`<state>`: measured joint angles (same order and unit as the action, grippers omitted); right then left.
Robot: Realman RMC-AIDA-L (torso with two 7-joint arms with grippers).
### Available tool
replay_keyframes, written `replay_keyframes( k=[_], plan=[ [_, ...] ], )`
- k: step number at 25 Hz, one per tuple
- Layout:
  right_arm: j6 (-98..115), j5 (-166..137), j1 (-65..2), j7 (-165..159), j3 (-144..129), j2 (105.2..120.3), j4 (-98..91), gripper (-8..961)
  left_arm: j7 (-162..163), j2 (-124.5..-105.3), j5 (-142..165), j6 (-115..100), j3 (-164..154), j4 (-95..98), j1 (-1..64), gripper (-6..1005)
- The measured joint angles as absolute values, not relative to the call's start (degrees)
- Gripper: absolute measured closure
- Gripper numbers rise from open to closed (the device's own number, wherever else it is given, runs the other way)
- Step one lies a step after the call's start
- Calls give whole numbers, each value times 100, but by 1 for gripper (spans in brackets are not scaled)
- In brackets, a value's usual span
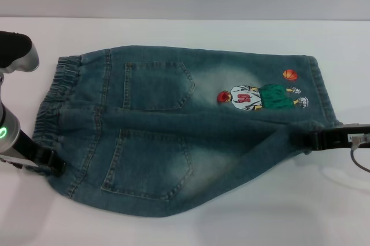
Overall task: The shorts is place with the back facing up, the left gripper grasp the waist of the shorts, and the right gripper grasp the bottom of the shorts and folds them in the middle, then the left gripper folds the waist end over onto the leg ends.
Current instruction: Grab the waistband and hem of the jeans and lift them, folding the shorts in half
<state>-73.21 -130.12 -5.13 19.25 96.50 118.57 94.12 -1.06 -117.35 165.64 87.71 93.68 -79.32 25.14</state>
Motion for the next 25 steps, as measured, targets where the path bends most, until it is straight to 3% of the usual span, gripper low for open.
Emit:
replay_keyframes(
  k=[3,14,25],
  plan=[
    [-7338,-13007,-520,1925,9650,11863,9412,915,-127,-11745,16559,8767,9369,-7948,2514,153],
    [-7348,-12994,-527,1925,9650,11865,9413,913,-256,-11775,16550,8820,9494,-7972,2514,461],
    [-7348,-12981,-477,1935,9650,11874,9445,912,-256,-11777,16550,8884,9484,-8168,2472,533]
  ],
)
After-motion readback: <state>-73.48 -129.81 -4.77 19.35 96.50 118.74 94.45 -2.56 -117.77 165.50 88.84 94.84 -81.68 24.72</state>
